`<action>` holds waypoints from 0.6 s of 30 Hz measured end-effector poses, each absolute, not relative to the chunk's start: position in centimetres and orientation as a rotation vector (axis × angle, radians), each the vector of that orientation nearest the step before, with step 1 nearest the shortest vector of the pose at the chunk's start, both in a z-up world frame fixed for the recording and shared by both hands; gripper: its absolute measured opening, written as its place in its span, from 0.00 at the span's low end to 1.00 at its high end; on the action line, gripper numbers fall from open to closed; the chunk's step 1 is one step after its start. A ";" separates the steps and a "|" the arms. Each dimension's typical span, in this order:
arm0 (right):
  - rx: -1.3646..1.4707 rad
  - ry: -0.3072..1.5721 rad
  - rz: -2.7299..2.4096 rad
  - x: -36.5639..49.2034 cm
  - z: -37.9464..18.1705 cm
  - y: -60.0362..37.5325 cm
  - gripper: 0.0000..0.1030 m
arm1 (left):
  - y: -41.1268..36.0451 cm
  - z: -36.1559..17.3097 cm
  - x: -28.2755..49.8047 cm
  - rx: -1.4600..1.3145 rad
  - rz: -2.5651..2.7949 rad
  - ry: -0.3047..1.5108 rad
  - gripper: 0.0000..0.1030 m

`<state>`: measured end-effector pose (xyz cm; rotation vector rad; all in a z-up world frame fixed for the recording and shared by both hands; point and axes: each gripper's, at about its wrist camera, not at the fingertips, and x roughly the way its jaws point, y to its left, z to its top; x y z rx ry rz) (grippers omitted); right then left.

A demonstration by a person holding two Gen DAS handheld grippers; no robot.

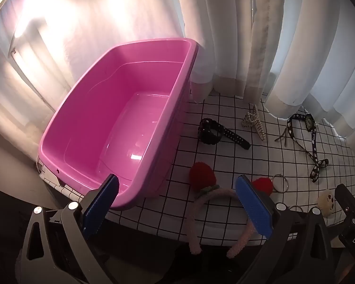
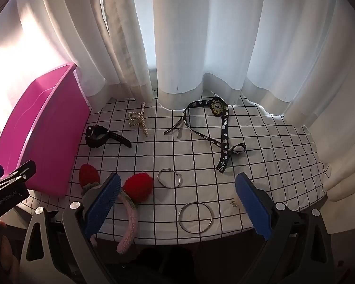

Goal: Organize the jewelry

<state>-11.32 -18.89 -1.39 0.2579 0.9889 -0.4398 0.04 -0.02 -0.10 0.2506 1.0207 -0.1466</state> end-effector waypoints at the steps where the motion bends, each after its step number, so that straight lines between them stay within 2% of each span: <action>1: 0.260 0.992 -0.439 -11.3 -1.4 -18.9 0.90 | -0.1 -0.2 0.1 0.248 -0.150 1.026 0.94; 18: 0.260 0.988 -0.444 -11.2 -1.9 -19.0 0.90 | -0.3 -0.8 0.3 0.251 -0.174 1.044 0.94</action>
